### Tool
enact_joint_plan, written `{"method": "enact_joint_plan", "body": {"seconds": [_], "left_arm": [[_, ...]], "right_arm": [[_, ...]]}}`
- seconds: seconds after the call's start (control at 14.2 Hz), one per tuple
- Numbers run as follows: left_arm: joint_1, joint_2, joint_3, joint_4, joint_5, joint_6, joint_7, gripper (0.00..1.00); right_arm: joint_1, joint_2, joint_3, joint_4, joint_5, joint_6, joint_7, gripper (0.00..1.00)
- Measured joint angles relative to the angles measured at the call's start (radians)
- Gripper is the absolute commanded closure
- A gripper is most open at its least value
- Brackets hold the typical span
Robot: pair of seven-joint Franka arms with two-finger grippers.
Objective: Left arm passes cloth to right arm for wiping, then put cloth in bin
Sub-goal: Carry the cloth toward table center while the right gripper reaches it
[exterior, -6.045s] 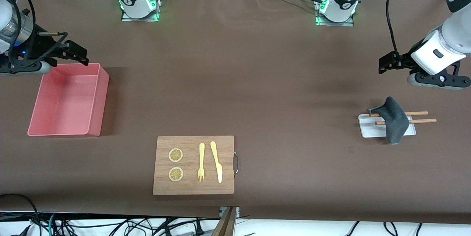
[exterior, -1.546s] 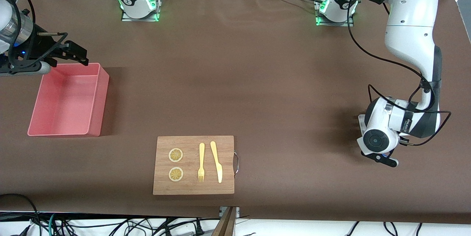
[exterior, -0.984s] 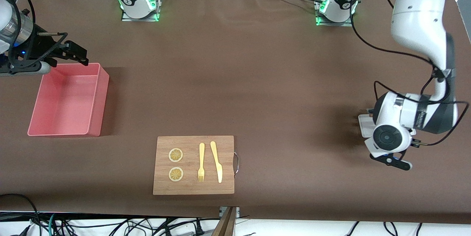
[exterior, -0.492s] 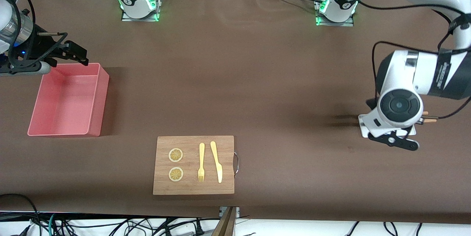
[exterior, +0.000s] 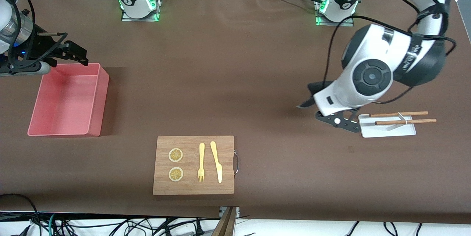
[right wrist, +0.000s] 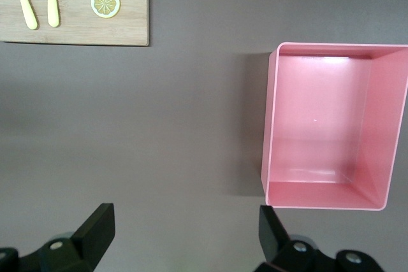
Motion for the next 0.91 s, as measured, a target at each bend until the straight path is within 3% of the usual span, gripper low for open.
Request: {"method": "enact_joint_plan", "body": {"seconds": [0.28,0.49,0.7,0.91], "left_arm": [[-0.085,0.047,-0.003,-0.001,-0.070,0.212,-0.128,0.94],[-0.137,0.073,-0.004,0.000,-0.107,0.380,-0.224,1.00],[-0.167,0.074,-0.004,0.001,-0.285,0.452,-0.245,1.00],[-0.196,0.081,-0.004,0.001,-0.447,0.466,-0.281,1.00]], "right_arm": [[-0.013,0.015,-0.018,0.000,-0.001,0.001,0.000,0.00],[-0.021,0.027,-0.025,0.000,-0.001,0.001,-0.001,0.00],[-0.011,0.070,-0.013,-0.001,-0.001,-0.001,-0.041,0.00],[0.016,0.114,-0.005,-0.002,0.013,-0.006,-0.207,0.00]]}}
